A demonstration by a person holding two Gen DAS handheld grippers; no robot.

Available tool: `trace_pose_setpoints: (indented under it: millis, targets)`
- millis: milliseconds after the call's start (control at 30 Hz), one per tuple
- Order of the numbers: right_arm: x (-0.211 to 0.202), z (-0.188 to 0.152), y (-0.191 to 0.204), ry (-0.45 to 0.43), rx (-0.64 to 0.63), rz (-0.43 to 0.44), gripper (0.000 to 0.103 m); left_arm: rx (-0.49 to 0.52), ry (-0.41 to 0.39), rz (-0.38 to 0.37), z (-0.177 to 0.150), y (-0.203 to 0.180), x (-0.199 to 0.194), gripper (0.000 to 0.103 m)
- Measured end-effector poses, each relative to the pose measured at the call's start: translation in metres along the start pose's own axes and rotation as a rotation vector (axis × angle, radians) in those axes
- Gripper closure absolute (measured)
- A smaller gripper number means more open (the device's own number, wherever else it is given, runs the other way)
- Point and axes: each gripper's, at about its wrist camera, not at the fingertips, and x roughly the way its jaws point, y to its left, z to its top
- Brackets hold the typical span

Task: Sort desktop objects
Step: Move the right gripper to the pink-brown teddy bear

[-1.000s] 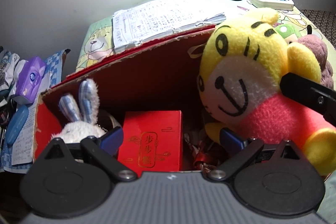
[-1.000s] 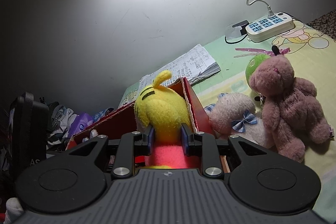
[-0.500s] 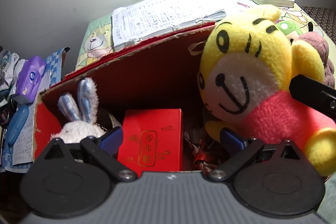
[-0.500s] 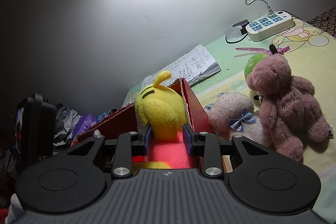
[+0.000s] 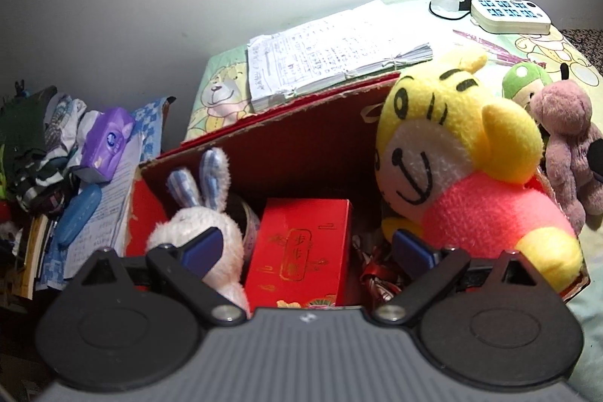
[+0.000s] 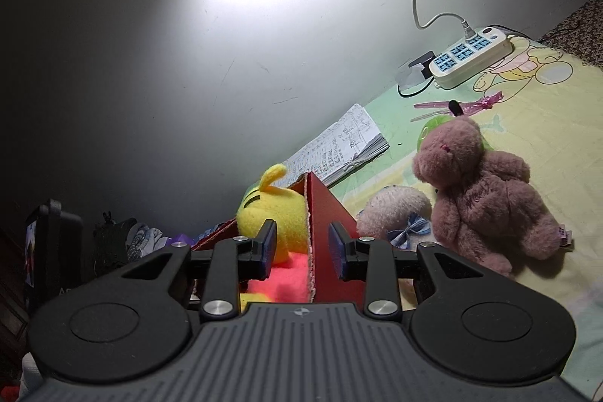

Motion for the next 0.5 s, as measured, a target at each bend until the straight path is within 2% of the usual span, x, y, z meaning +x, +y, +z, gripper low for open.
trace_pose_setpoints:
  millis: [267,367,500]
  targets:
    - [-0.014,0.018,-0.05,0.032,0.044,-0.048,0.069,-0.069,-0.024,0.032,0.005,-0.011,-0.024,0.016]
    - [-0.02,0.026,-0.068,0.042,0.047,-0.072,0.069,-0.105,-0.076,-0.003,0.012,-0.016,-0.041,0.015]
    - [-0.025,0.038,-0.094,0.052,0.061,-0.1,0.069,-0.098,-0.159,-0.051,0.023,-0.036,-0.064,0.016]
